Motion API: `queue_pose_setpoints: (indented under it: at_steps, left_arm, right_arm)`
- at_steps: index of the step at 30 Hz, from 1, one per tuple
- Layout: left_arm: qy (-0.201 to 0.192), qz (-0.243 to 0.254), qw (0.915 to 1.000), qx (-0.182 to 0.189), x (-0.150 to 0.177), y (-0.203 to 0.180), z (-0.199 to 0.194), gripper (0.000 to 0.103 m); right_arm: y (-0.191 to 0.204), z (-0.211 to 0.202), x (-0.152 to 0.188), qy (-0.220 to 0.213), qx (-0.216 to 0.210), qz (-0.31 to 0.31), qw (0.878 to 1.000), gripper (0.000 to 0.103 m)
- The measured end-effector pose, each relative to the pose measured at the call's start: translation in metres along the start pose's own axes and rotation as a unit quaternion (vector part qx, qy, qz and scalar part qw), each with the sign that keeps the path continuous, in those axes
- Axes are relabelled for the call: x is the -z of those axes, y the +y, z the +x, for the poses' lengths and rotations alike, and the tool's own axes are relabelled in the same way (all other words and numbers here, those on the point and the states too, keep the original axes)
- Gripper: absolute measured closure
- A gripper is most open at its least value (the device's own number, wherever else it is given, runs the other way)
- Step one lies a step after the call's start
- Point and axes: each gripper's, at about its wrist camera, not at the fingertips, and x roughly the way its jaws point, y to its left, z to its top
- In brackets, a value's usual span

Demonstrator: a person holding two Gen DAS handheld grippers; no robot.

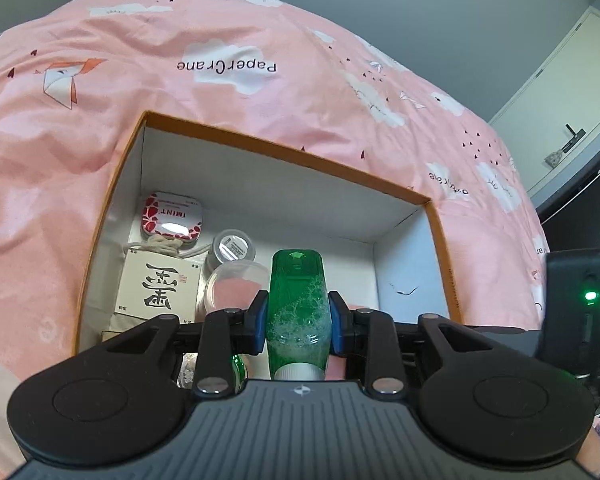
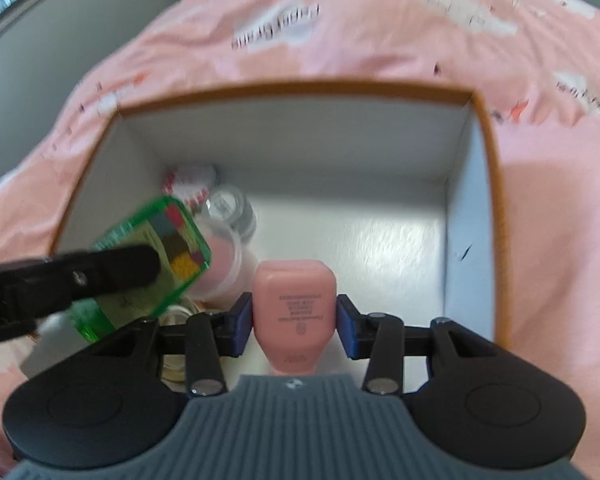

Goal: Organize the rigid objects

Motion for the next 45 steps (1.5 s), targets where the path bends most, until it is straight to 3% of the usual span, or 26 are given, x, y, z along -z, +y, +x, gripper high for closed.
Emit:
queue_pose_setpoints:
  at_steps: [10, 14, 17, 23, 30, 34, 40, 45]
  left_arm:
    - [0.029, -0.021, 0.9993, 0.005, 0.004, 0.003, 0.023, 0.069]
    - [0.036, -0.030, 0.9989, 0.003, 0.005, 0.004, 0.029, 0.069]
    - [0.043, -0.029, 0.9987, 0.001, 0.006, 0.002, 0.033, 0.069]
    - [0.065, -0.054, 0.9964, -0.009, 0.007, 0.002, 0.041, 0.070]
    - [0.092, -0.033, 0.9942, -0.046, 0.008, -0.015, 0.064, 0.070]
    - [0.099, -0.014, 0.9928, -0.066, 0.005, -0.019, 0.076, 0.070]
    - [0.112, 0.039, 0.9889, -0.089, 0.002, -0.035, 0.095, 0.070]
    - [0.134, 0.048, 0.9857, -0.091, 0.002, -0.036, 0.101, 0.070]
  right_arm:
    - [-0.004, 0.038, -0.002, 0.042, 0.061, -0.004, 0.997, 0.059]
    - [-0.010, 0.044, -0.004, 0.044, 0.059, 0.002, 0.997, 0.059]
    - [-0.009, 0.035, -0.003, 0.030, 0.064, -0.015, 0.997, 0.050]
    - [-0.006, -0.008, 0.003, -0.023, 0.053, -0.051, 0.997, 0.049]
    - [-0.001, -0.013, 0.012, -0.033, 0.090, -0.134, 0.986, 0.048]
    - [-0.009, -0.008, 0.014, -0.024, 0.077, -0.127, 0.989, 0.055]
    - [-0.010, -0.006, 0.016, -0.026, 0.068, -0.131, 0.989, 0.055]
    - [-0.011, -0.007, 0.015, -0.023, 0.061, -0.128, 0.990, 0.054]
